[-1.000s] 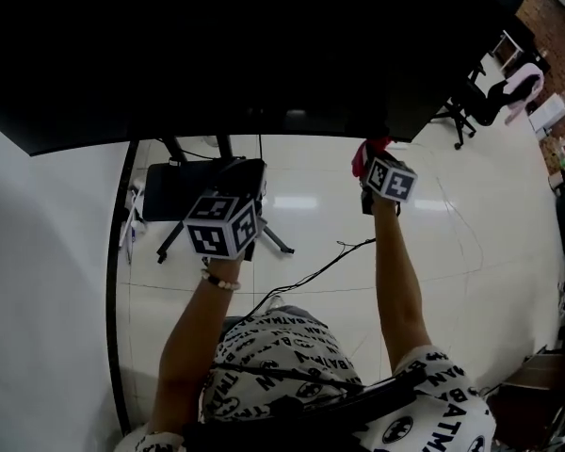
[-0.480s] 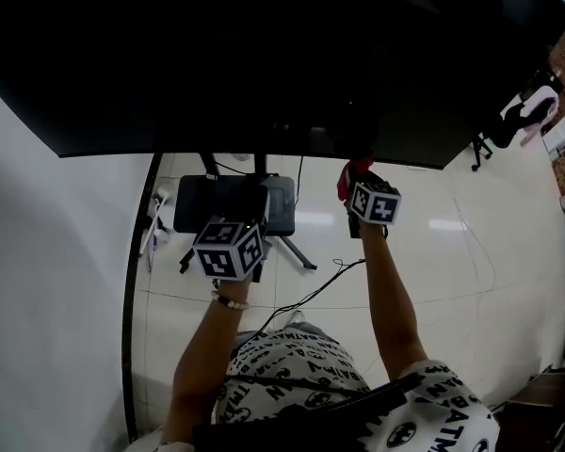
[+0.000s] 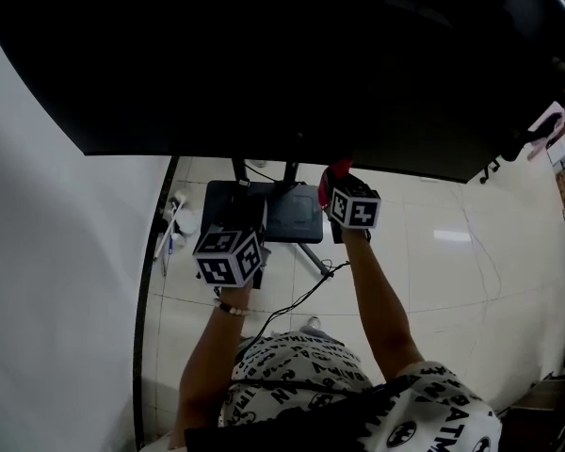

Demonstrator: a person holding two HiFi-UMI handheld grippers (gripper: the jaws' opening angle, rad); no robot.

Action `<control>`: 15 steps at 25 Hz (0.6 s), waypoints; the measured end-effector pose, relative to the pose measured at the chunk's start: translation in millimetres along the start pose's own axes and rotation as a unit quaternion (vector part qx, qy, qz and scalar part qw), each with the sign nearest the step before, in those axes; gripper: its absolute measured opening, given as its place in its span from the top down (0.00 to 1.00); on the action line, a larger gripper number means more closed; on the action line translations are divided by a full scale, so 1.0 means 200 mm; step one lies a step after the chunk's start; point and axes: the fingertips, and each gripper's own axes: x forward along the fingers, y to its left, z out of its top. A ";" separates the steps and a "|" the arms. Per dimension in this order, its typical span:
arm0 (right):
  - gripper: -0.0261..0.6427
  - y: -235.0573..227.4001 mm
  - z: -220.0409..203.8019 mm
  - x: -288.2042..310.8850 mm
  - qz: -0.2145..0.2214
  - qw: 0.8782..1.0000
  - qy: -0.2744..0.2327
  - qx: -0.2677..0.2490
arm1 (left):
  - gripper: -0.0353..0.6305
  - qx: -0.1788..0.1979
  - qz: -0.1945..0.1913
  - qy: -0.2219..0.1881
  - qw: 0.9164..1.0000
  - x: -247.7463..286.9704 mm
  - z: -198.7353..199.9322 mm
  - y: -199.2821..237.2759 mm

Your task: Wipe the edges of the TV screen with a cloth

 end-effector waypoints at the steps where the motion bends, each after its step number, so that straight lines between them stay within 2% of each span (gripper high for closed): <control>1: 0.85 0.06 0.00 0.03 0.003 1.000 0.002 -0.003 | 0.95 -0.002 0.002 -0.001 1.000 -0.02 0.01 0.04; 15: 0.85 0.74 0.00 0.33 0.018 1.000 0.014 -0.006 | 0.95 -0.003 0.013 0.001 1.000 -0.40 0.08 0.55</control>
